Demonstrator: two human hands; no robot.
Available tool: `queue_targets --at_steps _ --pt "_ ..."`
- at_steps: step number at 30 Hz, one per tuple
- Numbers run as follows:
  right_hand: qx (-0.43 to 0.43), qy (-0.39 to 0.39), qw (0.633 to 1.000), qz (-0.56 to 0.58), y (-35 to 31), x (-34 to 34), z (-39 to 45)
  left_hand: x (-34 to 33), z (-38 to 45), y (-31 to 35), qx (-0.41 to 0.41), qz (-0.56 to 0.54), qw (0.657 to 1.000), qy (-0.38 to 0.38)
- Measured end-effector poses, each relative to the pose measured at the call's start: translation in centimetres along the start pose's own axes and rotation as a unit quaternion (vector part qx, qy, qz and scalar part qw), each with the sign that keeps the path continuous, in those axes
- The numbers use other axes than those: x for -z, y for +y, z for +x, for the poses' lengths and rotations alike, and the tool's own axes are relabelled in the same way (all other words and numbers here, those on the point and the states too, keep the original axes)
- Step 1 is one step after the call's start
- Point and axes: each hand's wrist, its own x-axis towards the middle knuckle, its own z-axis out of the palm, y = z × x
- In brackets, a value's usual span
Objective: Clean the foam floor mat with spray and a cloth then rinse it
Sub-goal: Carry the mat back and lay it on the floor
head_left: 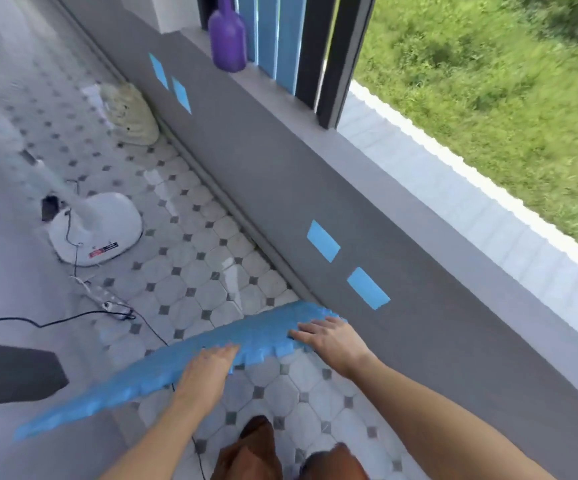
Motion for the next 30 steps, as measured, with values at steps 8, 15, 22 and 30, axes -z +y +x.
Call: queue_targets --at_steps 8,15,22,30 --pt "0.088 0.036 0.995 -0.044 7.7 -4.2 13.0 -4.1 11.6 -4.7 0.061 0.032 0.995 0.067" --pt "0.053 -0.093 0.993 -0.058 16.0 -17.3 23.5 -14.8 24.9 -7.9 0.111 0.025 0.99 0.078" --pt "-0.034 -0.243 0.969 0.008 21.6 -29.9 24.7 -27.8 31.4 -7.4 0.077 0.013 0.996 0.035" --pt "-0.049 -0.258 0.965 0.018 25.5 -40.7 21.6 -39.7 34.2 -4.8 0.034 -0.016 0.998 -0.058"
